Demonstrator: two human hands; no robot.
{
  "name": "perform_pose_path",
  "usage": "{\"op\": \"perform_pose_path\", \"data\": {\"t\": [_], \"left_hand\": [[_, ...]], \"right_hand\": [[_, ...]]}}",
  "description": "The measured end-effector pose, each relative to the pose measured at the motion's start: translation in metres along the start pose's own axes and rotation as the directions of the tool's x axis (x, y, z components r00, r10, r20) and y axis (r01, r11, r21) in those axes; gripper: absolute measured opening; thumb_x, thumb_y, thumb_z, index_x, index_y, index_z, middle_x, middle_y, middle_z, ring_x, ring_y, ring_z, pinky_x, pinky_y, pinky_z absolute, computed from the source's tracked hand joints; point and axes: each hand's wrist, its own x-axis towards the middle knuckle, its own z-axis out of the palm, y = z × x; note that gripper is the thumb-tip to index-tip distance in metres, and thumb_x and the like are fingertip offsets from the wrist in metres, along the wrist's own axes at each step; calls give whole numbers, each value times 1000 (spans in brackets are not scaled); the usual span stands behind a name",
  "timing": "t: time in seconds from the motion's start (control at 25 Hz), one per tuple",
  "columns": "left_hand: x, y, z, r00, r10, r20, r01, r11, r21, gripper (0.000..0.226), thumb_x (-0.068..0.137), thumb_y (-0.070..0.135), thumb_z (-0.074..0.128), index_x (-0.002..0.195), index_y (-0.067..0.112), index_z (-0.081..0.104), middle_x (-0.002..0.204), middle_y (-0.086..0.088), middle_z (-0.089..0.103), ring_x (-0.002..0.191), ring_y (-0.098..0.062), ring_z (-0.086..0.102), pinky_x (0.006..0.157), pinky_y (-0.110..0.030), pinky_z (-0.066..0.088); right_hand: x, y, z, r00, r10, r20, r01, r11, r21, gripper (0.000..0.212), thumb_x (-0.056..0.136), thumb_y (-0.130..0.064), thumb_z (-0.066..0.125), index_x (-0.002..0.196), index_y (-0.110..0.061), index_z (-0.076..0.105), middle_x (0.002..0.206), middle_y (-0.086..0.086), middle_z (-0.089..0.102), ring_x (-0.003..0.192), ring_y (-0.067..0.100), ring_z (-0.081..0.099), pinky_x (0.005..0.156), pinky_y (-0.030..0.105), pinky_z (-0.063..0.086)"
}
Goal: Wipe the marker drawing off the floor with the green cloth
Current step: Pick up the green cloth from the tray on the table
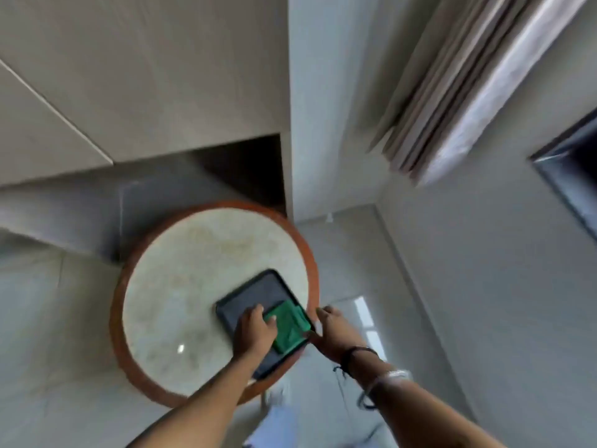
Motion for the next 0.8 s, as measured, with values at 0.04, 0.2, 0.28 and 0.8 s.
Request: {"op": "perform_pose_path", "data": {"t": [0.04,0.2,0.28,0.8], "left_hand": [[17,-27,16,996,-93,13,93,996,6,34,85,27,67,107,2,65,109,-19,70,104,-33,65,82,-37,51],[53,-73,76,931,-357,79,364,880,-304,32,82,23,73,91,-7,67,100,-29,71,91,-39,69,74,-42,54],[60,-69,92,874,-458,164,478,745,-466,26,83,17,73,97,-4,66,104,-26,71,77,-31,68,65,-34,54],[-4,27,81,840,-32,541,403,704,-585,38,65,5,63,102,8,67,94,-14,70,83,-24,67,76,-39,57]], "right_hand": [[24,3,30,997,24,77,-27,999,31,57,84,-38,64,132,-12,48,133,13,51,121,33,50,98,39,46],[82,12,100,992,109,59,-108,994,-22,50,84,-29,64,128,-9,50,133,14,50,118,34,51,93,41,47],[101,16,122,996,84,1,-82,979,-189,39,87,-23,59,122,-8,52,127,14,53,113,34,53,88,43,47],[47,121,58,923,58,381,-385,159,909,95,52,-46,89,132,-11,53,136,10,58,125,29,53,111,50,34]]}}
